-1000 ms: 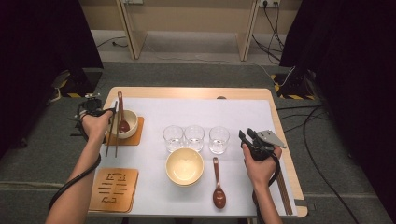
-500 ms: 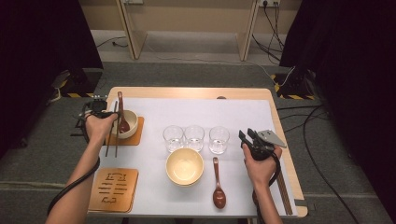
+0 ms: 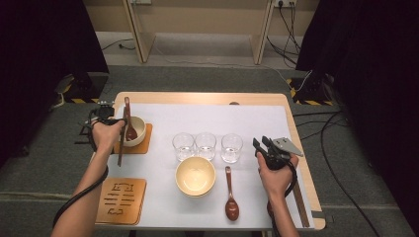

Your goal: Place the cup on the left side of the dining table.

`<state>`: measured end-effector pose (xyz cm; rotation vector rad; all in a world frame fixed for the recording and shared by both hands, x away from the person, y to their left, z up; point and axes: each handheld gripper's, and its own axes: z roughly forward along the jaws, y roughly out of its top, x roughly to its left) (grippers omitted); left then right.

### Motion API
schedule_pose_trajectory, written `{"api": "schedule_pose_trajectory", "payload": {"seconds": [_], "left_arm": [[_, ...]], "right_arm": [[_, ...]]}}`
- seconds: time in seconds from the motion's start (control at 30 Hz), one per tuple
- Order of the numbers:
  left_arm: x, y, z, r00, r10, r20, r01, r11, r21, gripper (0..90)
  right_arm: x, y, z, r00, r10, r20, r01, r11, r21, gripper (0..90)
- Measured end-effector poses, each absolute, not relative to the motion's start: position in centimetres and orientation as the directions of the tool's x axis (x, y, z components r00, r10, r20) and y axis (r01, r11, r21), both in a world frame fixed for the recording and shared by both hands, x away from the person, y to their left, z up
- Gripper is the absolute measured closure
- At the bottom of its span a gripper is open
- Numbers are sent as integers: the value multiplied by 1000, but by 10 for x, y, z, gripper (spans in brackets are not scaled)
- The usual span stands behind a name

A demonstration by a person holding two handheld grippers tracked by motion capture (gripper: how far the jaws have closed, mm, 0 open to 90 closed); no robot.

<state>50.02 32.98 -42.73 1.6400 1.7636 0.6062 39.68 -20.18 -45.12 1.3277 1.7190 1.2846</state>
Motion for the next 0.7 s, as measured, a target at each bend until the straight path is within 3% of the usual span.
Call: {"api": "schedule_pose_trajectory", "payload": {"seconds": [0.23, 0.7], "left_arm": [[484, 335, -422, 56, 988, -142, 666, 69, 743, 677], [407, 356, -416, 255, 963, -90, 652, -102, 751, 880]], "right_arm": [[396, -203, -450, -312, 946, 91, 350, 26, 936, 606], [393, -209, -446, -302, 948, 100, 352, 13, 936, 605]]}}
